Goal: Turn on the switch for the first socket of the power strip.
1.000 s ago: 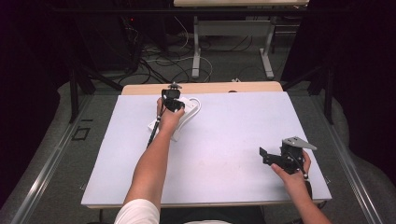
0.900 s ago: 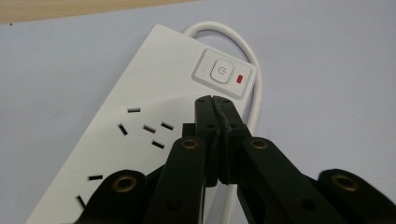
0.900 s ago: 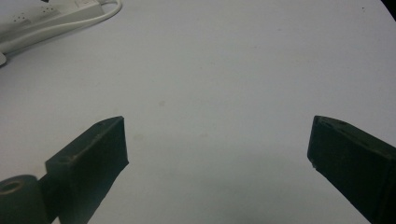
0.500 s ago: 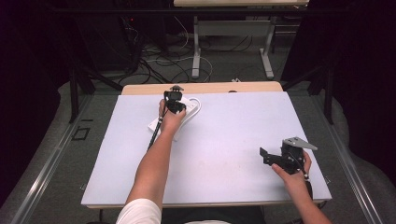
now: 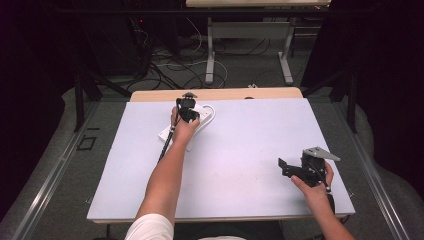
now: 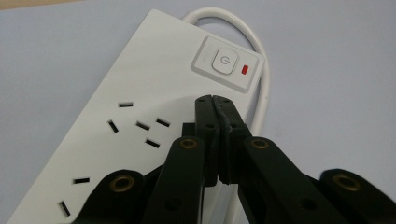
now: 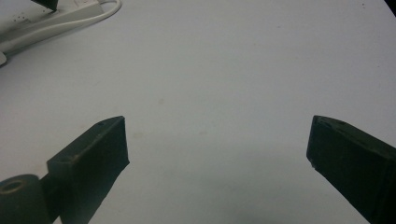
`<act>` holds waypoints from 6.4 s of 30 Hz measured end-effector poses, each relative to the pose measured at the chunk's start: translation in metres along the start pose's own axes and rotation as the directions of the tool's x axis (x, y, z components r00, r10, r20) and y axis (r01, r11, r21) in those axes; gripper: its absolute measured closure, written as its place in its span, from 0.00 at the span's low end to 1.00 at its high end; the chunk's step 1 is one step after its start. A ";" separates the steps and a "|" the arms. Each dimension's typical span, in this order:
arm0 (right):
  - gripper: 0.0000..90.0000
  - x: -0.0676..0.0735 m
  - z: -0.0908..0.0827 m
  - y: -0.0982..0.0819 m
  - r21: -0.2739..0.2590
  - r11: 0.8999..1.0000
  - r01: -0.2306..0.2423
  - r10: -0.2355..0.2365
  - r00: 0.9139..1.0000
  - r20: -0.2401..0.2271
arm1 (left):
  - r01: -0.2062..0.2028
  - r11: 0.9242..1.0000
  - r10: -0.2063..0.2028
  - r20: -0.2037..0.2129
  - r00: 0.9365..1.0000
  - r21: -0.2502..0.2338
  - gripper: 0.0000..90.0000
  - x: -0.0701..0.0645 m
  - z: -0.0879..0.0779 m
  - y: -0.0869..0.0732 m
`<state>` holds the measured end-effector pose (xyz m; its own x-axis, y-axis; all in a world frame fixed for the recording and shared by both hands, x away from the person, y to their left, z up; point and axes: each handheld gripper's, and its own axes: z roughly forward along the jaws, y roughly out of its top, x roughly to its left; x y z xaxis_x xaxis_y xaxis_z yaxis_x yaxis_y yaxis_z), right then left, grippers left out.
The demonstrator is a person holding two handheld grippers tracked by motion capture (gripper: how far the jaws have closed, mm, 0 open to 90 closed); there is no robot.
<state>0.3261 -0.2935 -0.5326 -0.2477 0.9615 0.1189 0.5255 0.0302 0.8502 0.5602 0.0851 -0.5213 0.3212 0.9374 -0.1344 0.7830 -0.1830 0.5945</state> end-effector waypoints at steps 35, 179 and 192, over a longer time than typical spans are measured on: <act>0.06 -0.003 0.001 0.000 -0.002 1.000 -0.004 0.004 1.000 0.002 | 0.011 1.000 -0.011 0.010 1.000 -0.004 0.95 -0.002 0.002 -0.001; 0.08 0.001 0.003 -0.002 0.010 1.000 -0.007 0.007 1.000 0.016 | 0.017 0.970 0.034 0.208 0.978 -0.241 0.00 0.049 -0.157 -0.191; 0.08 0.003 0.008 -0.001 0.018 1.000 -0.012 0.012 1.000 0.000 | 0.049 0.967 -0.008 0.161 0.987 -0.251 0.00 0.067 -0.155 -0.207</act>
<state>0.3310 -0.2881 -0.5375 -0.2410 0.9619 0.1292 0.5430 0.0233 0.8394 0.3373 0.2316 -0.5308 0.3962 0.8790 -0.2653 0.6391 -0.0565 0.7671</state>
